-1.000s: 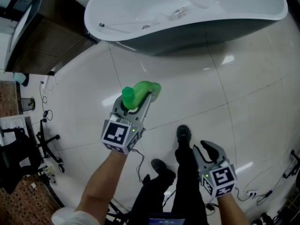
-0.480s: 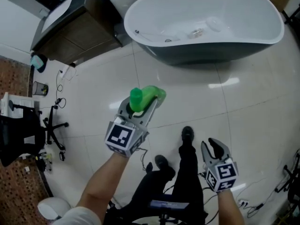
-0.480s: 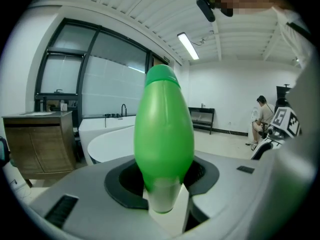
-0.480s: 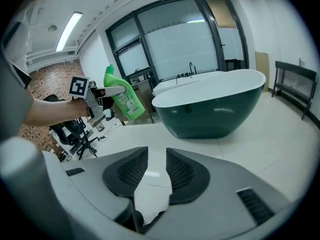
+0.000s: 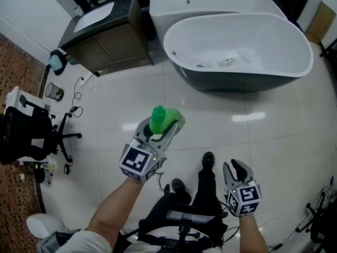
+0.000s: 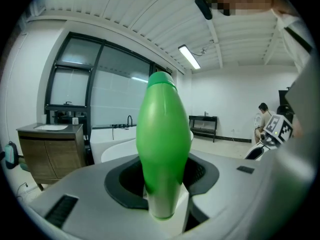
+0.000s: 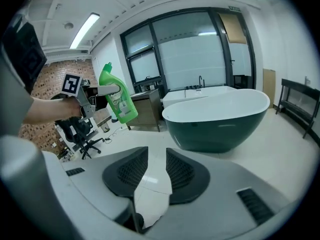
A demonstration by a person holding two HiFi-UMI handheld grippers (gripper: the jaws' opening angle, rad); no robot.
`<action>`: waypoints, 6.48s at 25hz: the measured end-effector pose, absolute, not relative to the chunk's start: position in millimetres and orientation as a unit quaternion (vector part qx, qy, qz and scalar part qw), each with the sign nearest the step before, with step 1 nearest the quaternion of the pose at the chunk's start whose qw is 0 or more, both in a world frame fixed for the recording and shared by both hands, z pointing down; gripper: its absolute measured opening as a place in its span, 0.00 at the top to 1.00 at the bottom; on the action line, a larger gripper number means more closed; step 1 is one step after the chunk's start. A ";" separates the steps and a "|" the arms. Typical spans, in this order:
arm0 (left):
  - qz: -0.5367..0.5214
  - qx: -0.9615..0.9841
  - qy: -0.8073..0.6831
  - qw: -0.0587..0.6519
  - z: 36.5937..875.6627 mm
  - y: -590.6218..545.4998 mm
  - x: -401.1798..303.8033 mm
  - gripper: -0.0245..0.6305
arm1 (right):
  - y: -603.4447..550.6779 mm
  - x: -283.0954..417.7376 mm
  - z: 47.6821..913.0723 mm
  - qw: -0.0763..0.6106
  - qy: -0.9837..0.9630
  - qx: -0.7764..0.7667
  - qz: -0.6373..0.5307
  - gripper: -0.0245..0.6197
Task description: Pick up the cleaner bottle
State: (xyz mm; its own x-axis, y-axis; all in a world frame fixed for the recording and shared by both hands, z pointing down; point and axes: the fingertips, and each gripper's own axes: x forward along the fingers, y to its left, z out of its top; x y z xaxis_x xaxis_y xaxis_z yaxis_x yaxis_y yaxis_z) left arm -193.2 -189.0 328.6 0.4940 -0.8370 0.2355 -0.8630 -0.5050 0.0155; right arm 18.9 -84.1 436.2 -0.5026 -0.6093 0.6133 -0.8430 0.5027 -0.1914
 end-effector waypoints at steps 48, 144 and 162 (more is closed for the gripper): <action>0.015 0.864 -0.503 0.026 152.1 -31.5 -244.9 0.72 | -46.2 -18.9 241.6 0.195 -0.869 0.440 0.111 0.87; 0.003 0.873 -0.483 0.068 147.1 -20.5 -142.9 0.72 | -51.4 44.5 221.8 0.207 -0.886 0.389 0.143 0.95; 0.008 0.875 -0.479 0.071 146.2 -24.0 -141.7 0.72 | -54.4 40.4 220.8 0.224 -0.887 0.380 0.132 0.96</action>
State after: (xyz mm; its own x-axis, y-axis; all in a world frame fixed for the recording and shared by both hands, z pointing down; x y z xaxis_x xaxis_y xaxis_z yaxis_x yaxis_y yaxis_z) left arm -141.7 -24.0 146.2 0.5411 -0.8369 0.0827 -0.8392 -0.5312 0.1163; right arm 40.4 -54.4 220.8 -0.6101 -0.6162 0.4981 -0.7344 0.6757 -0.0638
